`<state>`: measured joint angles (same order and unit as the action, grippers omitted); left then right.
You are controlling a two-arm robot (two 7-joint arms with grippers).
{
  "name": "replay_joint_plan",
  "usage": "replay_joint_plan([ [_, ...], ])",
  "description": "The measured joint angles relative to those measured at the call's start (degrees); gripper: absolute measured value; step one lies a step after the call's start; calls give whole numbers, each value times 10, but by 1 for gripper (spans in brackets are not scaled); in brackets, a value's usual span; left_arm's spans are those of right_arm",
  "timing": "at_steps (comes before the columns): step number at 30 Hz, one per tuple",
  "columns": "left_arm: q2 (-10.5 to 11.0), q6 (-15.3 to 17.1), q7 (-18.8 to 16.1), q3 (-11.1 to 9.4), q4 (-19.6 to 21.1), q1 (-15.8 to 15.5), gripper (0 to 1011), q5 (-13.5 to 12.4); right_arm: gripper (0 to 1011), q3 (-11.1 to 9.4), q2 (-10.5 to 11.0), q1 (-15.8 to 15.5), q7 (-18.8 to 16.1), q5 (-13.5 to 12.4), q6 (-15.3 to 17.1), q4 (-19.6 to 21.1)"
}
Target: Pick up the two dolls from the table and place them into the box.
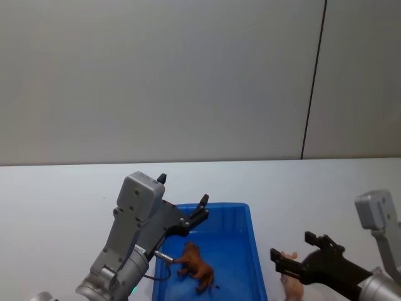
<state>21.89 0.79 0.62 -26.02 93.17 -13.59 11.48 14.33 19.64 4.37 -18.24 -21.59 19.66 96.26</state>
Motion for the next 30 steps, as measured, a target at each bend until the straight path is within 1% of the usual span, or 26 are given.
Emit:
replay_joint_plan([
  [8,0,0,0,0,0,0,1003,0,1001,-4,16,-22,14,-4,10,4],
  [17,0,0,0,0,0,0,1003,0,995,-1,16,-28,16,-5,26,-6],
  [19,0,0,0,0,0,0,1003,0,970,2,13,-27,15,-5,30,-12],
  [22,0,0,0,0,0,0,1003,0,890,6,9,-24,14,-4,33,-21],
  [23,0,0,0,0,0,0,1003,0,879,7,8,-23,14,-3,34,-23],
  [24,0,0,0,0,0,0,1003,0,839,7,6,-22,13,-2,34,-25],
  [25,0,0,0,0,0,0,1003,0,822,8,5,-22,13,-1,35,-27],
  [30,0,0,0,0,0,0,1003,0,675,13,-2,-15,14,3,39,-42],
])
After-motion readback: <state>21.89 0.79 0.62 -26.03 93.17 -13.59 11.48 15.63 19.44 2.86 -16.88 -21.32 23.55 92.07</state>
